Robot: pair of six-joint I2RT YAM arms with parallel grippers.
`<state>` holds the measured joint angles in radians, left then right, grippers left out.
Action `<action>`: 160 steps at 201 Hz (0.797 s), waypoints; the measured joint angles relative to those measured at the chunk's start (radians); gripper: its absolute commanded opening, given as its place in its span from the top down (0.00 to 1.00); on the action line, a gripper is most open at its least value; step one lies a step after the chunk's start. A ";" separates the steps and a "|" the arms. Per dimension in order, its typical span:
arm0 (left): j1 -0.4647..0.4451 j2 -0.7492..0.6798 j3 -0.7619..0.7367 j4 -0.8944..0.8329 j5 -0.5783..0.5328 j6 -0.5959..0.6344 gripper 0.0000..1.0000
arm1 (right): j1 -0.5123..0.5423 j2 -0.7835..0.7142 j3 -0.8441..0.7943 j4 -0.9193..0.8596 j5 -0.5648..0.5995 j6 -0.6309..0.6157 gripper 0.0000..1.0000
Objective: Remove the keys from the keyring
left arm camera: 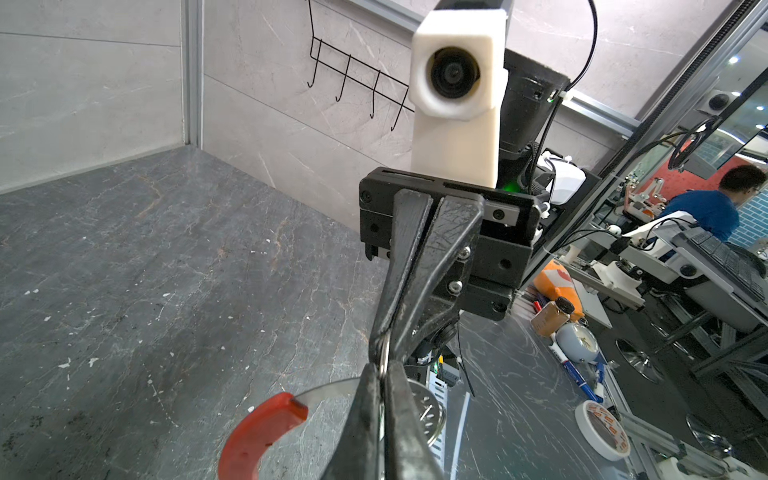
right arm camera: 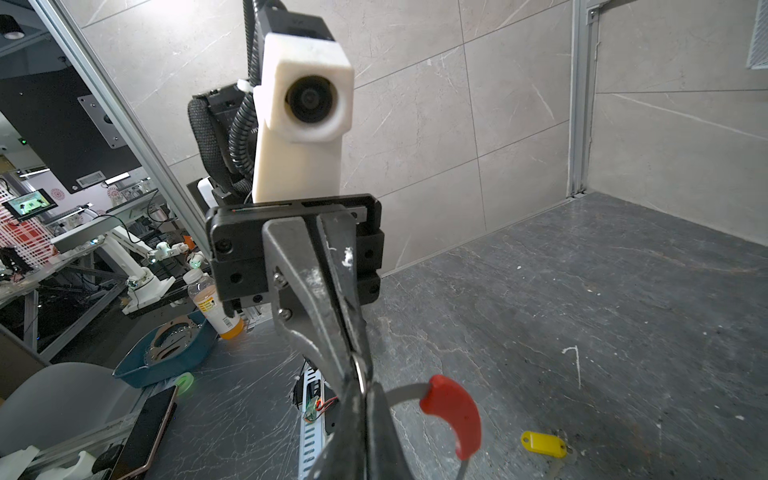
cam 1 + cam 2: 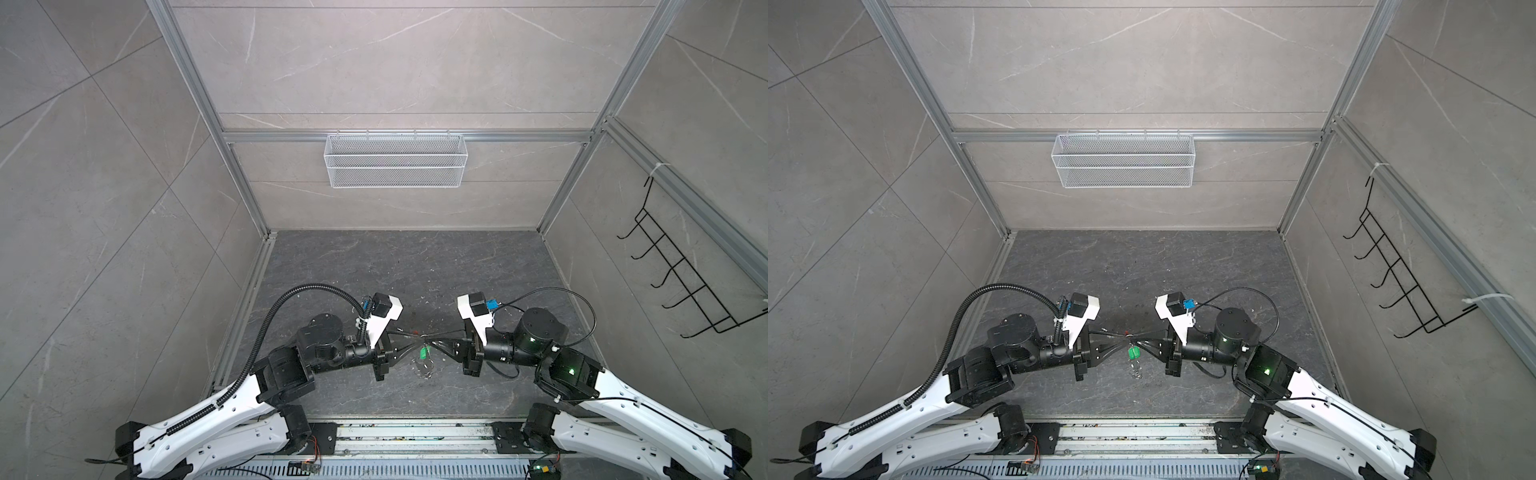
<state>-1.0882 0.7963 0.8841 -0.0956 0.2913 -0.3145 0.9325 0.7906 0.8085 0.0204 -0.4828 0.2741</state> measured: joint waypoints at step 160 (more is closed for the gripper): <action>-0.001 0.004 0.083 -0.151 -0.081 -0.018 1.00 | 0.001 -0.004 -0.015 -0.118 0.092 -0.045 0.45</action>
<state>-1.0889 0.8001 0.9672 -0.2470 0.2100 -0.3328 0.9337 0.7864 0.7933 -0.0975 -0.3904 0.2295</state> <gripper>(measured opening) 0.052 0.539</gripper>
